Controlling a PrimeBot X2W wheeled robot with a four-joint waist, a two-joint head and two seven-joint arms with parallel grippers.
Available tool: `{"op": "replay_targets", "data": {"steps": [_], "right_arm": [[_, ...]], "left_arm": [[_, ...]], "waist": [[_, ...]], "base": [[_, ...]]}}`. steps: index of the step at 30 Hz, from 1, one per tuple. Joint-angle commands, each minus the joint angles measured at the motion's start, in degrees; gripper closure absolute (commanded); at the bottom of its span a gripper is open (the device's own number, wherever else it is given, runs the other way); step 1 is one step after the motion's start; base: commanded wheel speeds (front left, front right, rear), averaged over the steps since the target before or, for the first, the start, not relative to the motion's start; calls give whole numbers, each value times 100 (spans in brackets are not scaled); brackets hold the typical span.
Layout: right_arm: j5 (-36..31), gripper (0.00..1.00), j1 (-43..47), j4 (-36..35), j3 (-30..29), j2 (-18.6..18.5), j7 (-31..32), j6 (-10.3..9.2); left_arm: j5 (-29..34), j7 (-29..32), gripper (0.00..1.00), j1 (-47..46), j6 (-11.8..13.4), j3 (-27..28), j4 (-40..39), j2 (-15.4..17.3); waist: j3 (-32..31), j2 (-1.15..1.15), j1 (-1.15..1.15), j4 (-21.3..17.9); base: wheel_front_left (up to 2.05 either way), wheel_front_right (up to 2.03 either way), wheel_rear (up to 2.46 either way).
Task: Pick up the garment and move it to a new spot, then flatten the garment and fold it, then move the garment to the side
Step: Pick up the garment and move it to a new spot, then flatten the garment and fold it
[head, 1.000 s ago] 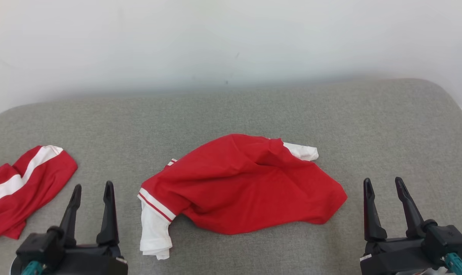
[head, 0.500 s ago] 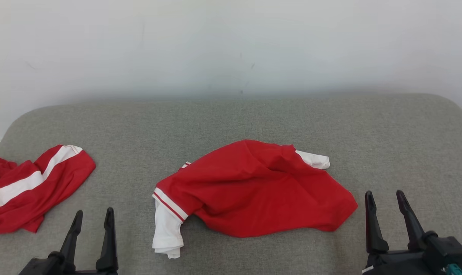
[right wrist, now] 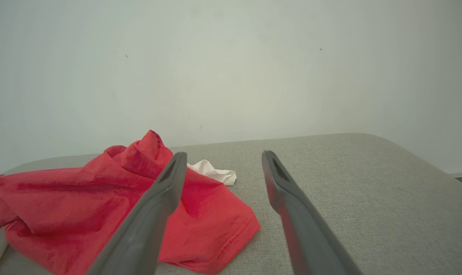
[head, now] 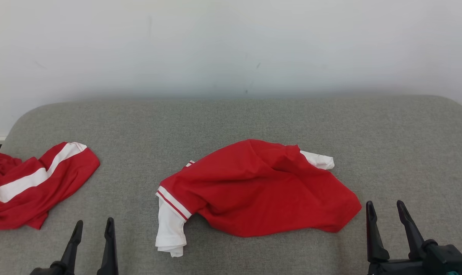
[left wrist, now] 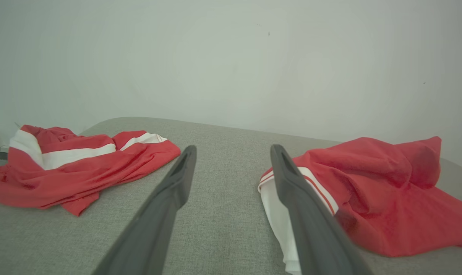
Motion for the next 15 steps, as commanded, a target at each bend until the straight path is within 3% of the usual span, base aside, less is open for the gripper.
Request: {"op": "replay_targets", "data": {"steps": [1,15], "right_arm": [[47,0,57,7,3,2,-5,-12],[68,0,24,47,27,2,-5,-12]], "left_arm": [[31,-20,0,66,-12,25,4,-32],[332,-21,0,41,-179,179,29,-173]], "waist": [[4,0,0,-3],[10,0,0,-34]], "base": [[0,0,0],[0,0,0]]}}
